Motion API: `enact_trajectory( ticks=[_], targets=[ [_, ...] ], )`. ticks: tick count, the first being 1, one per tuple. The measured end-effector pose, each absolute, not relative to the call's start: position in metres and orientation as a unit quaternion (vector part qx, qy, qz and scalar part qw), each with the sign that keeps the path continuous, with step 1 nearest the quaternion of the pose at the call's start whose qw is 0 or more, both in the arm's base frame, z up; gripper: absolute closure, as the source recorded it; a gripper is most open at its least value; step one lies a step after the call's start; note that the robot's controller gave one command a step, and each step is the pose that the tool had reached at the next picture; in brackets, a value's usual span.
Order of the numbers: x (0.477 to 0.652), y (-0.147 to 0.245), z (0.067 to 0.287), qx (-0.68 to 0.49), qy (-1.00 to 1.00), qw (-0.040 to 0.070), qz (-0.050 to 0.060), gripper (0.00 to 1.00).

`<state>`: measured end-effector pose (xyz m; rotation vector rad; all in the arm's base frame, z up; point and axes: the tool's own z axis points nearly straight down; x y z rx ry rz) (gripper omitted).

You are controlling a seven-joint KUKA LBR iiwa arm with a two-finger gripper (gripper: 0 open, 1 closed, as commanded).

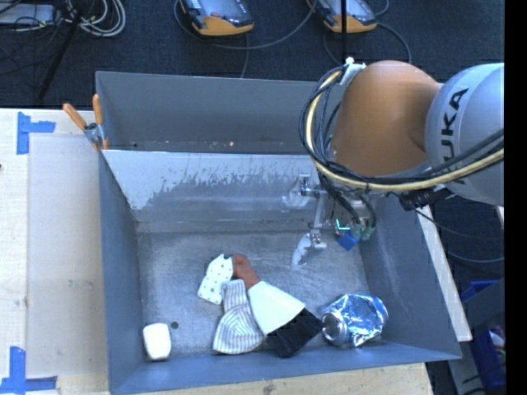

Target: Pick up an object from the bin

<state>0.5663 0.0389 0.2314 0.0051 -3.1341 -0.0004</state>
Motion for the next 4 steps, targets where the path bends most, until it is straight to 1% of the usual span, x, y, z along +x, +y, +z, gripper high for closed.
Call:
enact_trajectory(
  ticks=[1,2,3,4],
  targets=[
    [0.568,0.039,0.235,0.001,-1.000,0.000,0.000,0.00],
    [0.552,0.058,0.196,0.025,-1.000,-0.003,0.000,0.00],
    [0.534,0.059,0.135,0.017,-1.000,-0.001,-0.001,0.00],
    [0.528,0.081,0.079,-0.114,-0.993,0.007,0.002,1.00]
  ],
)
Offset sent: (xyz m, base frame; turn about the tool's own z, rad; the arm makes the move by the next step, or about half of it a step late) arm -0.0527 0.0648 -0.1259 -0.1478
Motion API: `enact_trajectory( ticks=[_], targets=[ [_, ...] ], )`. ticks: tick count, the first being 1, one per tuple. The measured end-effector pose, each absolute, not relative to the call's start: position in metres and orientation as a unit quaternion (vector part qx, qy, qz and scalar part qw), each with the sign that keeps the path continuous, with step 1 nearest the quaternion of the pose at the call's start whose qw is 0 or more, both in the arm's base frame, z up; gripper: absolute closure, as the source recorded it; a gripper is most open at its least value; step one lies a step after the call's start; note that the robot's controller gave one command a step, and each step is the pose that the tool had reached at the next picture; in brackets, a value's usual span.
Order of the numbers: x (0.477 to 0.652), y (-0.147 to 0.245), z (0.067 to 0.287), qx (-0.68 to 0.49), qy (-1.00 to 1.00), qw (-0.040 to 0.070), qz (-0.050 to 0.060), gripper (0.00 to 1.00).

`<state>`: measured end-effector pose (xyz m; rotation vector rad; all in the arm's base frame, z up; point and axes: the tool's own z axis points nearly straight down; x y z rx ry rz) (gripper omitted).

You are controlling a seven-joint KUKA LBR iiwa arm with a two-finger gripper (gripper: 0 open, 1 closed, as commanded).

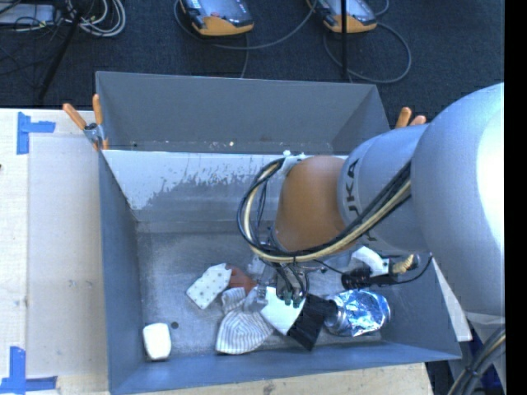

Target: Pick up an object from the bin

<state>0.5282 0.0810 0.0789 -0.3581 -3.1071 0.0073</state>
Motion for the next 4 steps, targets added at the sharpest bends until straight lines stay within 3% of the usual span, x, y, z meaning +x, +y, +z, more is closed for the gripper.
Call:
enact_trajectory(
  ticks=[2,3,4],
  targets=[
    [0.522,0.080,0.085,-0.138,-0.990,0.006,0.000,1.00],
    [0.525,0.085,0.117,-0.167,-0.986,0.002,0.000,1.00],
    [0.527,0.084,0.131,-0.150,-0.989,0.000,0.000,1.00]
  ],
)
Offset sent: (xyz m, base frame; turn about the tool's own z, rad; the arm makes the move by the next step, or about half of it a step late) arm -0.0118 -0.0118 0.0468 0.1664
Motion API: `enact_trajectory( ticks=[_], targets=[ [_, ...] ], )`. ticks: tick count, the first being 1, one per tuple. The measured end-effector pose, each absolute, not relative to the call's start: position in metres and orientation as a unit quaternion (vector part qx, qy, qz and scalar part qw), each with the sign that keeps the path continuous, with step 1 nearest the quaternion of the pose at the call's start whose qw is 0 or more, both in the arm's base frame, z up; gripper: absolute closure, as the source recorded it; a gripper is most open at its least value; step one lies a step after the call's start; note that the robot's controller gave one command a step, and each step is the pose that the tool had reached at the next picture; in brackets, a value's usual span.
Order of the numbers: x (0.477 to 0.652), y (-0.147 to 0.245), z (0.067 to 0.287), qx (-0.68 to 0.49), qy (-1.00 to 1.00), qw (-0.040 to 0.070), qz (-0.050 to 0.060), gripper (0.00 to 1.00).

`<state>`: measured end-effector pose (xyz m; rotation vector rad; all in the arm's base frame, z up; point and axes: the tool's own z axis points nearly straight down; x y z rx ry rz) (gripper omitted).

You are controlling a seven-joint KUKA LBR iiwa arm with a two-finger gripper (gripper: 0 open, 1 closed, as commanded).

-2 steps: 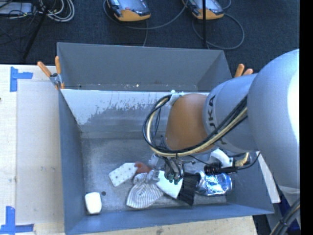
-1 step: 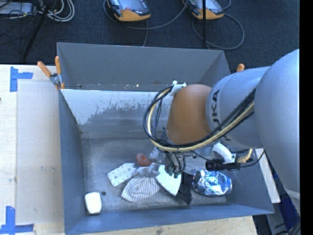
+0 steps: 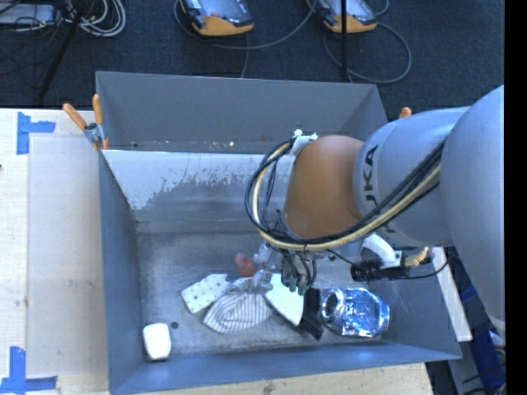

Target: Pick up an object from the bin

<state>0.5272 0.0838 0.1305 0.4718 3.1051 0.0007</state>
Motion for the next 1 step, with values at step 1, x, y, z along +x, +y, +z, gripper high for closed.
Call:
enact_trajectory(
  ticks=[1],
  targets=[
    [0.5193,0.0839,0.1544,0.164,0.986,-0.005,-0.002,1.00]
  ],
)
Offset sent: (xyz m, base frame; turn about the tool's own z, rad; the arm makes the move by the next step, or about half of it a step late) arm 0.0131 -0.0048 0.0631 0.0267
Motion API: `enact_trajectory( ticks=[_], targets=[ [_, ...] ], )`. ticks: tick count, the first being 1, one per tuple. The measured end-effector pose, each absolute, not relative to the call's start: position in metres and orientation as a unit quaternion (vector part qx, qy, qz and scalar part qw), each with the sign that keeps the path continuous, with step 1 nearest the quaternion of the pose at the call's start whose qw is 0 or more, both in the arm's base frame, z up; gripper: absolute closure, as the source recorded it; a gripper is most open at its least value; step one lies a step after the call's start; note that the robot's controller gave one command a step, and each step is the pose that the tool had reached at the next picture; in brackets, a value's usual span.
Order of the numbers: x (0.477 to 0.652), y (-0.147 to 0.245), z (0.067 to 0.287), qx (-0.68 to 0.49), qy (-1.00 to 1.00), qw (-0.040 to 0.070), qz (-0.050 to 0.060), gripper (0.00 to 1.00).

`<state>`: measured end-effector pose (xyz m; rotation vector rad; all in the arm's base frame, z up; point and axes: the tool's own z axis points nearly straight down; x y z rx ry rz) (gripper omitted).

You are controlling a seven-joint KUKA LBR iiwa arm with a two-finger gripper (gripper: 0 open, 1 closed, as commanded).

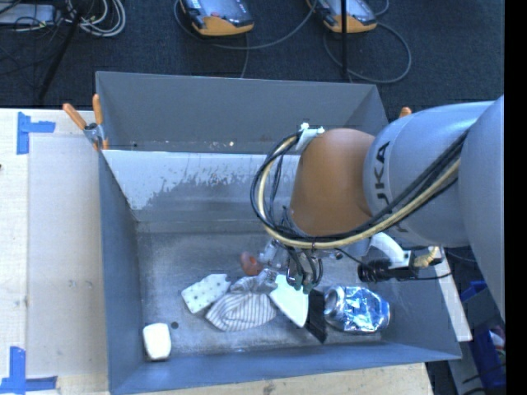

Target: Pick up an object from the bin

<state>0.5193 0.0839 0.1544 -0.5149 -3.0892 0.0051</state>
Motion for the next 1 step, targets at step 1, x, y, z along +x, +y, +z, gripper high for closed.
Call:
enact_trajectory(
  ticks=[1],
  targets=[
    [0.5368,0.0813,0.1891,-0.164,-0.986,0.001,0.000,1.00]
  ],
)
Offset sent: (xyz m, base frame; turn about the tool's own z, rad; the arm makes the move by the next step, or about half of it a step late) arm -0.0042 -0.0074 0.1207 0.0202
